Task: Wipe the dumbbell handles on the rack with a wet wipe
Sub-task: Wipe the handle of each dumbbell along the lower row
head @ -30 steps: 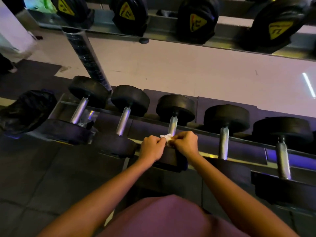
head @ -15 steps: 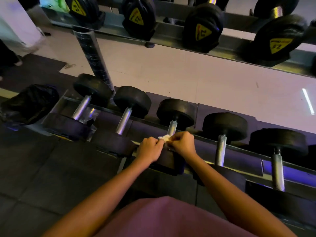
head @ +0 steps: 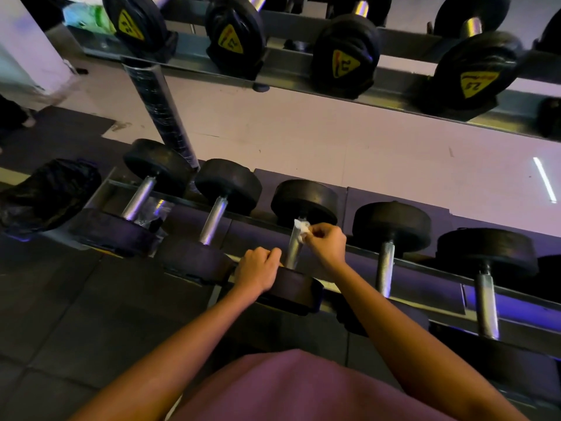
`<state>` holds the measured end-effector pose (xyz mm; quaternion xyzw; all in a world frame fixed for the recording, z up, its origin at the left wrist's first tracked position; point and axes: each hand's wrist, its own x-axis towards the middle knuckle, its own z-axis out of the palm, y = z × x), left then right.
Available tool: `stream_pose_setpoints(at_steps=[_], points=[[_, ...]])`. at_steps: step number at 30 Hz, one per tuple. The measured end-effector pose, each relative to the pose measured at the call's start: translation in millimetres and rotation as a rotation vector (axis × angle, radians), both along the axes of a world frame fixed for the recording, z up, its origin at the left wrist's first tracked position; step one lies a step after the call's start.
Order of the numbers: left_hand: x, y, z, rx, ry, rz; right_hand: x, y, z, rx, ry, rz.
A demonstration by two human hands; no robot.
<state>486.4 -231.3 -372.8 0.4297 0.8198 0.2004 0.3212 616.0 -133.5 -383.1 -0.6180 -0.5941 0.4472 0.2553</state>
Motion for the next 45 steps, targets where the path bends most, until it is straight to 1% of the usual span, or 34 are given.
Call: stream_pose_setpoints(at_steps=[4,7,13,18,22,27,31,34,36,40,42,45], points=[[0,2,3,0.023,-0.005,-0.009,15,-33,-9,-0.165,0.002,0.129],[0,2,2,0.050,-0.023,-0.005,18,-42,-8,-0.218,0.023,0.113],[-2,-1,-4,0.087,-0.076,0.011,-8,-3,8,-0.073,0.083,-0.120],[-4,-4,-8,0.099,-0.054,0.012,-21,7,8,-0.034,0.097,-0.190],[-4,-4,-9,0.129,-0.109,0.024,-26,-2,6,0.018,0.113,-0.250],[-6,-5,-9,0.166,-0.165,0.078,-37,2,12,0.001,0.137,-0.365],[-6,-6,-8,0.172,-0.210,0.085,-36,5,16,0.007,0.128,-0.376],[-6,-8,-8,0.189,-0.187,0.045,-34,5,16,0.007,0.123,-0.398],[-6,-12,-10,0.206,-0.166,0.014,-31,4,15,0.007,0.124,-0.373],[-6,-14,-13,0.238,-0.205,0.047,-31,5,16,0.013,0.076,-0.274],[-5,-13,-14,0.253,-0.222,0.064,-31,9,15,0.007,0.053,-0.298],[-4,-12,-13,0.268,-0.201,0.072,-30,13,12,-0.022,0.054,-0.321]])
